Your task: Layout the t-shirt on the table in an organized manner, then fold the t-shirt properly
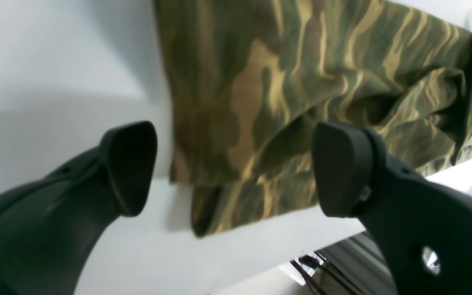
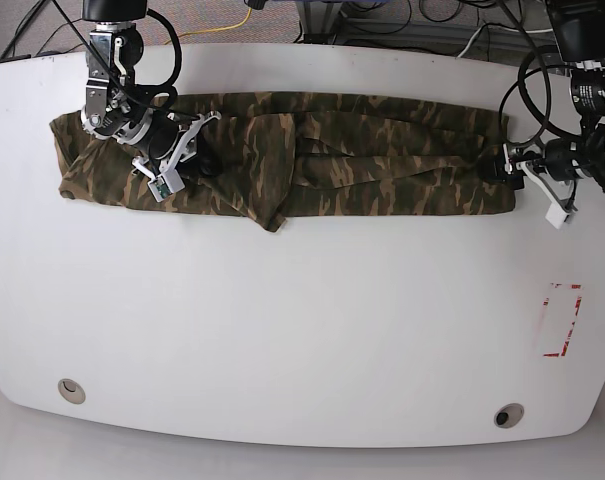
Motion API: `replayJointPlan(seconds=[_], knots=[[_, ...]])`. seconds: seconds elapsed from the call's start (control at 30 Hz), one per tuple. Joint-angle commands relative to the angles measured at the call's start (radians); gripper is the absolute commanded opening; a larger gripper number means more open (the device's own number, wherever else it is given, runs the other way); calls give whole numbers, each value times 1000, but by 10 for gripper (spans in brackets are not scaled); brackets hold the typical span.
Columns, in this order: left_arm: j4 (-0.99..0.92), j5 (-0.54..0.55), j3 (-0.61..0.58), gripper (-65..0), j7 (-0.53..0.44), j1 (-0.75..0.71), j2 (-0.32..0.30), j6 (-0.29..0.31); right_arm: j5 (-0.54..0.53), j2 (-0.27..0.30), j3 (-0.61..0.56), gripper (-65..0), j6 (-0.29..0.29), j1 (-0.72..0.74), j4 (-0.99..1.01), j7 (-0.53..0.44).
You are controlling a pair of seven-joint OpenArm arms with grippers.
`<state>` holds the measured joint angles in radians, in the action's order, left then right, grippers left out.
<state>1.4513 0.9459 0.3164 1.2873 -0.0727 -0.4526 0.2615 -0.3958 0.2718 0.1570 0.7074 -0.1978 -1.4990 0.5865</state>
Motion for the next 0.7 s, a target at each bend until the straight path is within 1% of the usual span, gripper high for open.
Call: replayJointPlan(seconds=[0.0, 0.23, 0.5, 0.6, 0.67], knots=[[7, 14, -9, -90, -15, 6, -19, 3, 42, 13, 3, -606, -9, -4, -4, 48], [-108, 15, -15, -90, -48, 9, -19, 5, 42, 13, 5, -606, -9, -4, -4, 48], [-136, 14, -15, -90, -51, 6, -19, 89, 41, 13, 5, -606, -9, -4, -4, 48], [-134, 15, -16, -93, -48, 4, -18, 101, 41, 13, 5, -606, -9, -4, -4, 48], [-133, 17, -18, -110, -48, 3, -16, 101, 41, 13, 5, -606, -9, -4, -4, 48]])
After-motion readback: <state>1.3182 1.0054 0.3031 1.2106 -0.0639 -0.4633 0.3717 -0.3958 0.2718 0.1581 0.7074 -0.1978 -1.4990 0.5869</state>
